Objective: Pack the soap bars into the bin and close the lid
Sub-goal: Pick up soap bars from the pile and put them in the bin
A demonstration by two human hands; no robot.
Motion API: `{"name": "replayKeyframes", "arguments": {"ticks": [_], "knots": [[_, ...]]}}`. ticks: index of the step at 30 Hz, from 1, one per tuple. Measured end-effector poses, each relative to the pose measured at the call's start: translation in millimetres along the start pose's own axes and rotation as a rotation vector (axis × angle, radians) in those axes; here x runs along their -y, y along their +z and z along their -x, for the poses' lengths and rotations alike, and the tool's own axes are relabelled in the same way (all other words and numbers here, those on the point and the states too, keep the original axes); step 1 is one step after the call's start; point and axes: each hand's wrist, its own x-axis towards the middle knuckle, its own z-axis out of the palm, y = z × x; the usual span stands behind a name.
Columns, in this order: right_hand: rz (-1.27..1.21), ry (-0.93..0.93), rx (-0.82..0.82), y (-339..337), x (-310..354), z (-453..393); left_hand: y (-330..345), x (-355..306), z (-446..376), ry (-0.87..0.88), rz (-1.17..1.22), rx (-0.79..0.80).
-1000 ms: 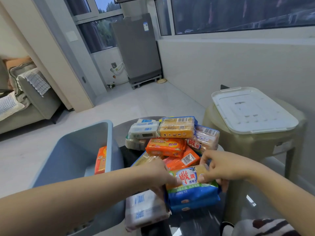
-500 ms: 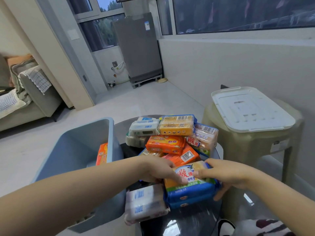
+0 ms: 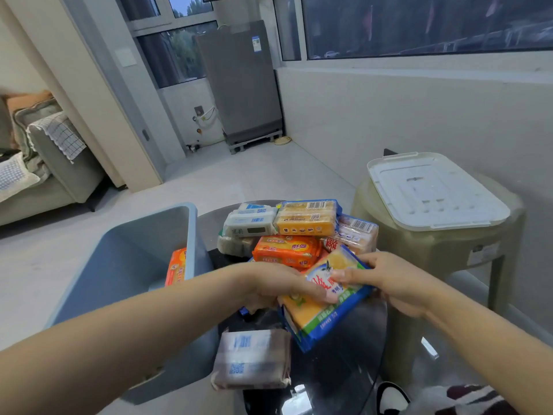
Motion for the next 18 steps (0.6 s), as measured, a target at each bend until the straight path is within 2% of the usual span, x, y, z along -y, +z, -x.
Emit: {"name": "replayKeyframes", "arguments": {"ticks": [8, 13, 18], "knots": [[-0.135, -0.227, -0.068, 25.1, 38.9, -11.8, -21.4, -6.9, 37.6, 0.246, 0.262, -0.127], [-0.272, -0.382, -0.036, 57.8, 53.7, -27.3, -39.6, 6.3, 74.9, 0.344, 0.388, -0.208], [-0.213, -0.514, 0.023, 101.2, 63.5, -47.6, -59.1, 32.1, 111.8, 0.396, 0.483, -0.295]]}}
